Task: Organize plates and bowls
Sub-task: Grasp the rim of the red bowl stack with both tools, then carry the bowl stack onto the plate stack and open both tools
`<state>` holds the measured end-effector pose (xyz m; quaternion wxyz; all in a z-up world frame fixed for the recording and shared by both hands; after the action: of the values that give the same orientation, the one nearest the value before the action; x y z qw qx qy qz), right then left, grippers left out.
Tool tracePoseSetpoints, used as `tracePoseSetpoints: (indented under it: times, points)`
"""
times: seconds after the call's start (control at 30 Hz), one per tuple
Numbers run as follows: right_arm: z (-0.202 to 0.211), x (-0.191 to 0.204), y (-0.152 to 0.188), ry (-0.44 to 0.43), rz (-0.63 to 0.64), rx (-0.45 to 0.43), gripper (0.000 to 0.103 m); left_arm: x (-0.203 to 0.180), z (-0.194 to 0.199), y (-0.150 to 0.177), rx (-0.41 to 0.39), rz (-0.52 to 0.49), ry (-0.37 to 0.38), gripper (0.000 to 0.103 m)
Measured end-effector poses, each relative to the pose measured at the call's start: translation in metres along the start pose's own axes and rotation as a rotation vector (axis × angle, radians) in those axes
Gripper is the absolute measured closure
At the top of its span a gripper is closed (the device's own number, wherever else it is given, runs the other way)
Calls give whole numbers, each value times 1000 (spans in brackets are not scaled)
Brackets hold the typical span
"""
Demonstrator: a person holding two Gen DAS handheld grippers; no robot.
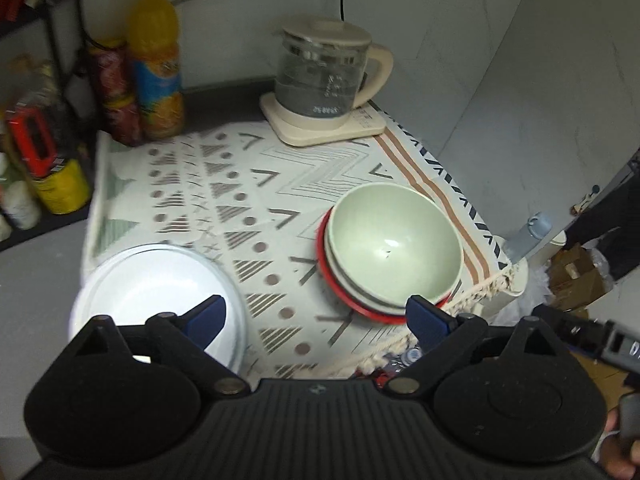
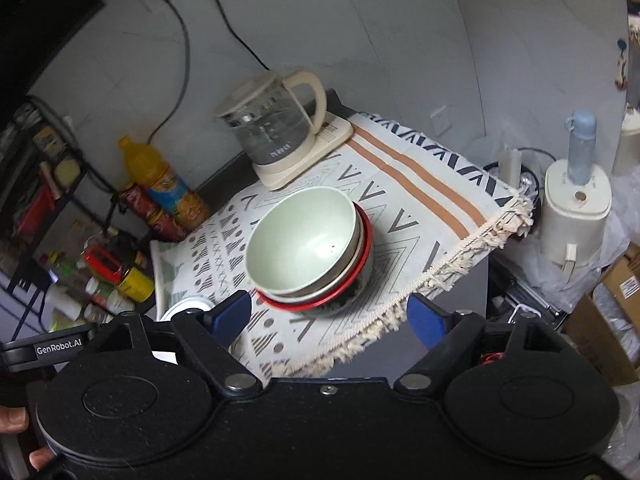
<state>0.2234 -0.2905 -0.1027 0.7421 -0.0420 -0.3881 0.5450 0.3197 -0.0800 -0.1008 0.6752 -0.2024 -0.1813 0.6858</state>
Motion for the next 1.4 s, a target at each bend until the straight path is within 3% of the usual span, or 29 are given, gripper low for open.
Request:
tracePoseSetpoints:
  times: [0.27,0.5,0.73,1.03,1.2,1.4]
  points:
    - [-59,-20,-12,35,-57,73,24,-12,-68,-25,98,0,57,18]
    - [-102,-37,-20,35,-142,96,29,-22,-122,-38,192,17,103,38]
    - [-135,-51,-22,39,-186,104,38,-34,-159,-42,220,-15,110,48]
    - [-167,-69,-18,34,-212,122,56,-41,-188,-39,242,5,147,75]
    - [-177,-77,-16,40,-215,136,65,-41,-191,-39,229,21,175,75]
    - [-186,-79,-13,49,-195,144,67,-38,-188,-40,224,39,195,76]
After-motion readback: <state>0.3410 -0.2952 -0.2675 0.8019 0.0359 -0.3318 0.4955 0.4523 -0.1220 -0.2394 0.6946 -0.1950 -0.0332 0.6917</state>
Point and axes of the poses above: each gripper's, at about its wrist camera, not at the fingertips, and z roughly against the way its jaws point, x to its left, y to its underside, the point moved 10 cm from there along -z, roughly the way its jaws point, and after that the axes turned 11 degrees about -y, right-handed, at the moved point
